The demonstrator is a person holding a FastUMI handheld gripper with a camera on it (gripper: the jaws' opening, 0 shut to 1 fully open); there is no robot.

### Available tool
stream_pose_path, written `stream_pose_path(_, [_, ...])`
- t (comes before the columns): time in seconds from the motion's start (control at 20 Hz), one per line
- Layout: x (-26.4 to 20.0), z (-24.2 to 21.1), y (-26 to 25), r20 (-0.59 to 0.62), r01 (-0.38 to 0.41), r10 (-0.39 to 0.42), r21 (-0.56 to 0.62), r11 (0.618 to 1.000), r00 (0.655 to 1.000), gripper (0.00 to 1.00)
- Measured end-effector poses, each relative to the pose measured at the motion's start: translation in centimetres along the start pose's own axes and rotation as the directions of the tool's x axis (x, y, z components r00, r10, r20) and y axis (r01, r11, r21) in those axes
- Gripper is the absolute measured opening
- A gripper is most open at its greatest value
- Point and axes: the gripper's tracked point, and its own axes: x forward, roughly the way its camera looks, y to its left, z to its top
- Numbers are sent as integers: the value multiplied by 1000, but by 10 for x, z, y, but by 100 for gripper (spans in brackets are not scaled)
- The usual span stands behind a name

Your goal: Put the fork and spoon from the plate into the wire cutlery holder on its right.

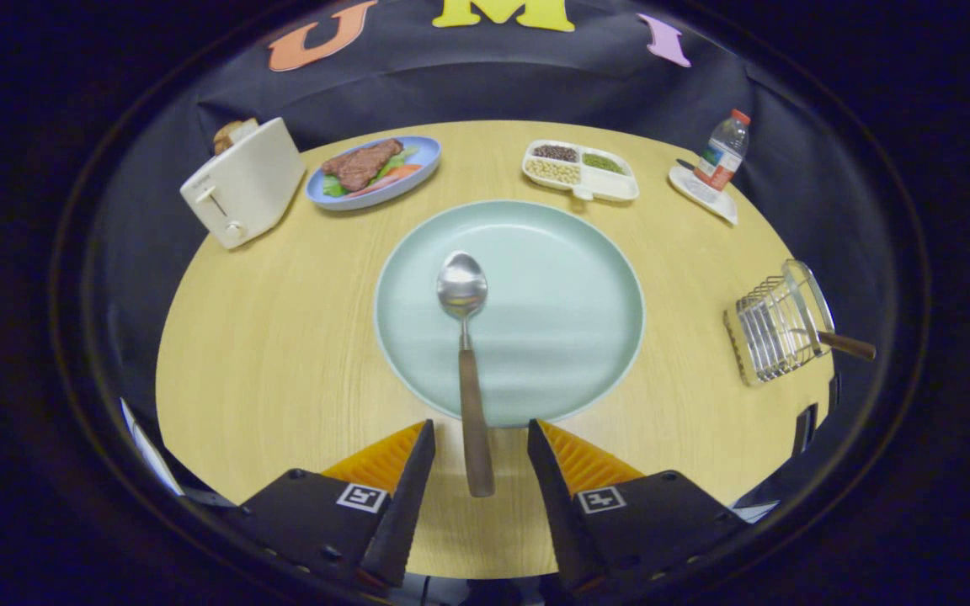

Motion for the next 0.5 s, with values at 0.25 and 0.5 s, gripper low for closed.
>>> stream_pose_path(0.25, [-4,1,5,-12,-12,12,-36,999,1000,19])
stream_pose_path(0.5, [-15,-4,0,-10,-41,41,-81,996,999,1])
